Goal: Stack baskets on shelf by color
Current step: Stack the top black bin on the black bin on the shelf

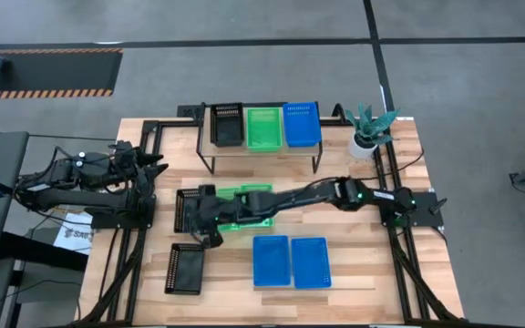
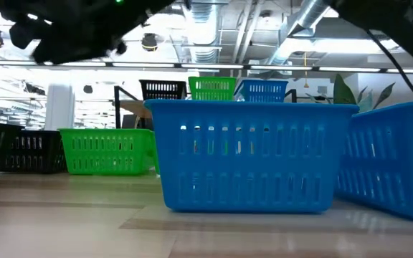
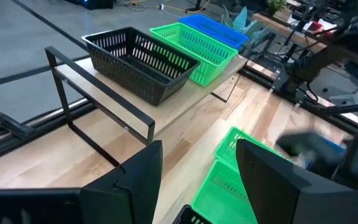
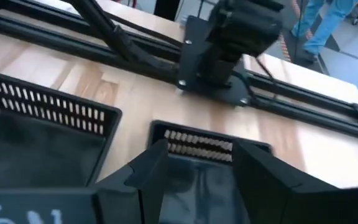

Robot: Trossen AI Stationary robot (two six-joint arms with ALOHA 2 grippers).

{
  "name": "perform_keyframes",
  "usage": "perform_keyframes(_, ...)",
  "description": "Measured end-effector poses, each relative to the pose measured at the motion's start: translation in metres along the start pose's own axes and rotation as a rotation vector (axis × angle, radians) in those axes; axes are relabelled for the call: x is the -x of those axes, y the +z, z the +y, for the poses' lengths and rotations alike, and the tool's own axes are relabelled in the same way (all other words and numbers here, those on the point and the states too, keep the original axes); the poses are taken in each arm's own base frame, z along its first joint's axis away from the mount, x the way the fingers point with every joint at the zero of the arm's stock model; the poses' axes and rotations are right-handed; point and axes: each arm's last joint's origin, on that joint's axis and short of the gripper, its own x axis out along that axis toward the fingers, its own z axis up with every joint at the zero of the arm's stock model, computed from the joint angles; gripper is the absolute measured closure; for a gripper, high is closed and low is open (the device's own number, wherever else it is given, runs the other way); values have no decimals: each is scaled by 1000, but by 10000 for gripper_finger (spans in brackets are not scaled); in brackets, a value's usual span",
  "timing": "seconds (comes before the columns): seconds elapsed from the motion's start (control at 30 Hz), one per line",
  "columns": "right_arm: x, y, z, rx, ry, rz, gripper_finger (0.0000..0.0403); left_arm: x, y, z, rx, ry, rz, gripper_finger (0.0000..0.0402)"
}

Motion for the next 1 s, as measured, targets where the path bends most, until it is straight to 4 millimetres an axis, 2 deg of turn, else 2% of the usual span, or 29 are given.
perform_keyframes(0.13,-16,-11,10,-4,4,-24,203,0,0,0,7,0,0,209)
perform_keyframes(0.53,-18,-15,14,-76,38,-20,204,0,0,0,15,4,-2,209)
perform_keyframes(0.73,-36,-36,24,-72,68,23,204,0,0,0,17,4,-2,209)
perform_keyframes(1.0,-43,-44,30,-77,80,32,204,0,0,0,25,4,-2,209)
